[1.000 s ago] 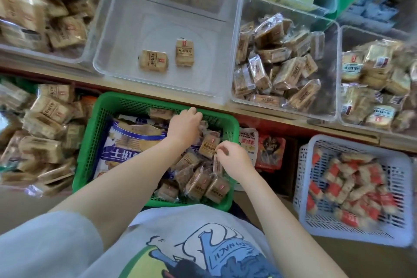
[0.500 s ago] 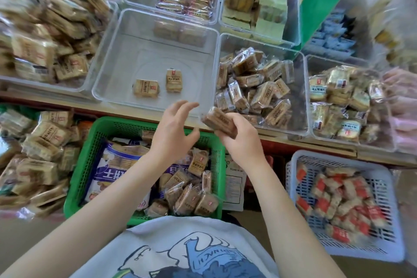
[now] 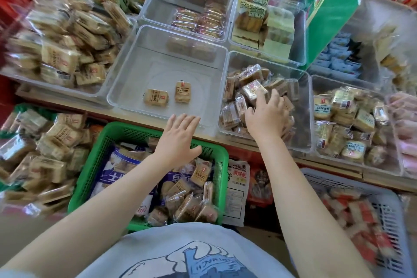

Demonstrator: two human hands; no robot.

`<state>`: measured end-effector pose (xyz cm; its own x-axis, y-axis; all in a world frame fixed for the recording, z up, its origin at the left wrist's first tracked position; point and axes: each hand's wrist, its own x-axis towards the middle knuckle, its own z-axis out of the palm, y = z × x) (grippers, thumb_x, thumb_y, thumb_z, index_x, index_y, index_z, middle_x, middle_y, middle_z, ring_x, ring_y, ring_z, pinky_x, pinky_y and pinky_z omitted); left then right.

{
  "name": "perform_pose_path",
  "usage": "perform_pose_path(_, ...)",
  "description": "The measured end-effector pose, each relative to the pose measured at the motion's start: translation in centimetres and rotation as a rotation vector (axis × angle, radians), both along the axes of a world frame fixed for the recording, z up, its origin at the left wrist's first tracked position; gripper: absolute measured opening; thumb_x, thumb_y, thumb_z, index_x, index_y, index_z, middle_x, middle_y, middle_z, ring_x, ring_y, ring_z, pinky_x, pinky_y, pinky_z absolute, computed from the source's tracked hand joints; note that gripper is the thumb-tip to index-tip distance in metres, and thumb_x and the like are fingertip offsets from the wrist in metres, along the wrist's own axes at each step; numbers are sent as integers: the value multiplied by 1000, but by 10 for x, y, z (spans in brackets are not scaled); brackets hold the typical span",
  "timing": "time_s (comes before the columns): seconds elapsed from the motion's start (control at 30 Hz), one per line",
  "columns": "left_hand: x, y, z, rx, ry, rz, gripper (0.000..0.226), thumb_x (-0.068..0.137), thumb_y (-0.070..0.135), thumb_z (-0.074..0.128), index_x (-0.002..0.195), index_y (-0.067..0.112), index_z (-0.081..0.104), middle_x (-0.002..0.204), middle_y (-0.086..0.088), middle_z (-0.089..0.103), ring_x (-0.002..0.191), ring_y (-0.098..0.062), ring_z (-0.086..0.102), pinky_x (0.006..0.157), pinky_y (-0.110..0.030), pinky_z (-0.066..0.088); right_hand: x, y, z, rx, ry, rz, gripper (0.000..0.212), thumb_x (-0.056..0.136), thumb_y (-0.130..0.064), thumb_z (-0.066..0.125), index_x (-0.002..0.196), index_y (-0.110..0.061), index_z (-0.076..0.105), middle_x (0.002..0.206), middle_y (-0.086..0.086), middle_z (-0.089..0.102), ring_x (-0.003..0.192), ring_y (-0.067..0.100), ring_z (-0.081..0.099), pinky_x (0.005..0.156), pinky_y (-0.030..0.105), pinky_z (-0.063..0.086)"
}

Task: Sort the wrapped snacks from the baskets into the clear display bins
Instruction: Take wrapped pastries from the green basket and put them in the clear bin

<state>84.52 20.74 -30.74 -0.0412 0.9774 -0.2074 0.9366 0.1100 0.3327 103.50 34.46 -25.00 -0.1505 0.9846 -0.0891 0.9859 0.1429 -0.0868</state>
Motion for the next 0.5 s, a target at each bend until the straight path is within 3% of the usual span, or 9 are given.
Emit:
perform_pose_path(0.07,-1,-10,0,153,-136,100,65,91,37,57,149,13,37,154,-7,36,145,-24,23,122,-40,11,-6,-16,-2,208,123,41,45,93,-20,52,138,-16,54,145,19,44,134,36,40,107,55,33)
perform_pose_path(0.13,-7,-28,-8,310,-190,244,43,88,24,62,127,9,55,130,-9,52,124,-25,42,108,-39,36,-15,-39,-10,311,329,180,25,90,-11,54,112,-9,67,115,13,63,106,31,57,92,48,44)
perform_pose_path(0.2,-18,-50,-27,256,-184,339,30,87,19,62,114,8,58,112,-7,55,106,-25,49,89,-37,46,-25,-66,-21,113,463,330,17,92,-8,54,98,-9,69,92,6,68,83,24,62,76,42,52)
perform_pose_path(0.27,-30,-67,-51,19,-161,408,33,90,21,60,120,9,57,117,-7,53,109,-26,50,86,-35,47,-35,-90,-40,-189,471,350,19,96,-12,52,102,-12,70,88,4,70,79,22,62,71,37,51)
perform_pose_path(0.33,-42,-75,-72,-165,-121,441,45,92,23,58,135,11,50,135,-9,48,123,-26,44,95,-35,44,-40,-105,-61,-391,405,326,22,98,-16,49,107,-16,69,87,3,70,80,23,62,68,35,48)
perform_pose_path(0.43,-52,-65,-91,-253,-108,468,62,93,24,57,149,11,33,153,-11,32,140,-28,31,109,-40,36,-44,-116,-83,-558,270,338,24,100,-19,43,108,-19,66,92,2,69,79,22,61,65,35,46)
perform_pose_path(0.5,-58,-52,-100,-272,-116,476,68,91,23,60,151,10,29,155,-13,30,142,-30,30,112,-43,35,-44,-121,-92,-627,232,344,25,102,-21,41,108,-19,64,96,1,67,75,19,58,64,34,47)
